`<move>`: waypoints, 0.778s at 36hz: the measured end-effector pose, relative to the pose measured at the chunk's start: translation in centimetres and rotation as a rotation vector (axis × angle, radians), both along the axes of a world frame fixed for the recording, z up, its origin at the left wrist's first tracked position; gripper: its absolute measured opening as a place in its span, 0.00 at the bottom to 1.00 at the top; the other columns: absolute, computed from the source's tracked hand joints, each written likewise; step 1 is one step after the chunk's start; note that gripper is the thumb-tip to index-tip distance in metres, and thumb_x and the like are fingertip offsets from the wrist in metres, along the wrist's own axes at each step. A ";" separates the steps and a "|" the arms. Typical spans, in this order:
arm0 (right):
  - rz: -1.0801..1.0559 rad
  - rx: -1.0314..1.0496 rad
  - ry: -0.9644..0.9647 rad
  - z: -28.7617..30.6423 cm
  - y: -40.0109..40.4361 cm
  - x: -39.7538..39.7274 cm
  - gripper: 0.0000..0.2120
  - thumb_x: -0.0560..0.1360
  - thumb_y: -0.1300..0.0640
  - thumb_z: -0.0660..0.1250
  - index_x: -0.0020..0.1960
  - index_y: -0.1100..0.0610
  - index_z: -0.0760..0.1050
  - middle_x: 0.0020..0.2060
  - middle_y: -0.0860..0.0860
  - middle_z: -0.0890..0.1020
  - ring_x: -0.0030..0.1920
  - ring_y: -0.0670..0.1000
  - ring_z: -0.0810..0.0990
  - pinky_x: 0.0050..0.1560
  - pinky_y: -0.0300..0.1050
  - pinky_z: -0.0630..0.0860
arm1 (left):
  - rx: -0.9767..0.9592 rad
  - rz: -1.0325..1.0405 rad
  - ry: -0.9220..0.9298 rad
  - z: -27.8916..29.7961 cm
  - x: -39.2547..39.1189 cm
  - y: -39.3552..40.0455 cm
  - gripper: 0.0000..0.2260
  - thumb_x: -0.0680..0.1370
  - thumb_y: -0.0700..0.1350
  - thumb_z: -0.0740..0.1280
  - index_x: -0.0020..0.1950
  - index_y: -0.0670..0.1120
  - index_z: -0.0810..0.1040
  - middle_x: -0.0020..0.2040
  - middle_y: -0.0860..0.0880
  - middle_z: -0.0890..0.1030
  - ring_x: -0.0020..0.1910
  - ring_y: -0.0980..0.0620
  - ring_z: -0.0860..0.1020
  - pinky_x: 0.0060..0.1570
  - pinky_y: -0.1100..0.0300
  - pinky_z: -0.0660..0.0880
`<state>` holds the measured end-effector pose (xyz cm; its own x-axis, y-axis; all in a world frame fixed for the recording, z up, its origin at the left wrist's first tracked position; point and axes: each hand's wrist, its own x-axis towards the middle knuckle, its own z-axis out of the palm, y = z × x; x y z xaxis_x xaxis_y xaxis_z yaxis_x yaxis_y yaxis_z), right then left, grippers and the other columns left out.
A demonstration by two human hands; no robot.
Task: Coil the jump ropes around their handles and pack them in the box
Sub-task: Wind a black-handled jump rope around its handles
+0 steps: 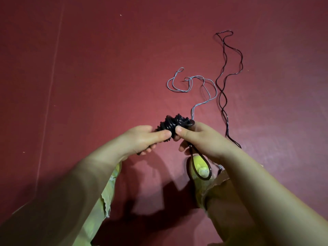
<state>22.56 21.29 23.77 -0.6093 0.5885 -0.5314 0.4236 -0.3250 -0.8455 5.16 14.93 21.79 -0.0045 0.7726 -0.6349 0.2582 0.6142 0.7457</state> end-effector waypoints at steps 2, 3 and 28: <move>-0.005 0.025 0.019 0.1 0.0 0.1 0.05 0.80 0.52 0.61 0.49 0.50 0.75 0.43 0.47 0.78 0.36 0.47 0.78 0.36 0.39 0.74 | 0.067 -0.039 0.009 -0.2 0.1 0.0 0.28 0.55 0.68 0.67 0.39 0.45 0.73 0.31 0.48 0.74 0.29 0.52 0.71 0.32 0.60 0.67; -0.001 0.026 0.020 0.0 0.0 0.2 0.04 0.80 0.52 0.62 0.51 0.49 0.75 0.44 0.47 0.79 0.38 0.47 0.78 0.37 0.40 0.74 | 0.090 -0.063 0.020 -0.4 0.1 -0.1 0.30 0.53 0.68 0.66 0.39 0.44 0.74 0.32 0.47 0.75 0.31 0.51 0.72 0.36 0.59 0.69; 0.026 -0.043 0.020 0.6 0.5 0.9 0.09 0.80 0.49 0.61 0.49 0.54 0.74 0.43 0.52 0.78 0.36 0.50 0.77 0.36 0.46 0.77 | 0.143 0.069 -0.229 -0.4 0.9 -0.4 0.15 0.60 0.53 0.77 0.38 0.46 0.78 0.28 0.52 0.79 0.29 0.55 0.77 0.37 0.60 0.75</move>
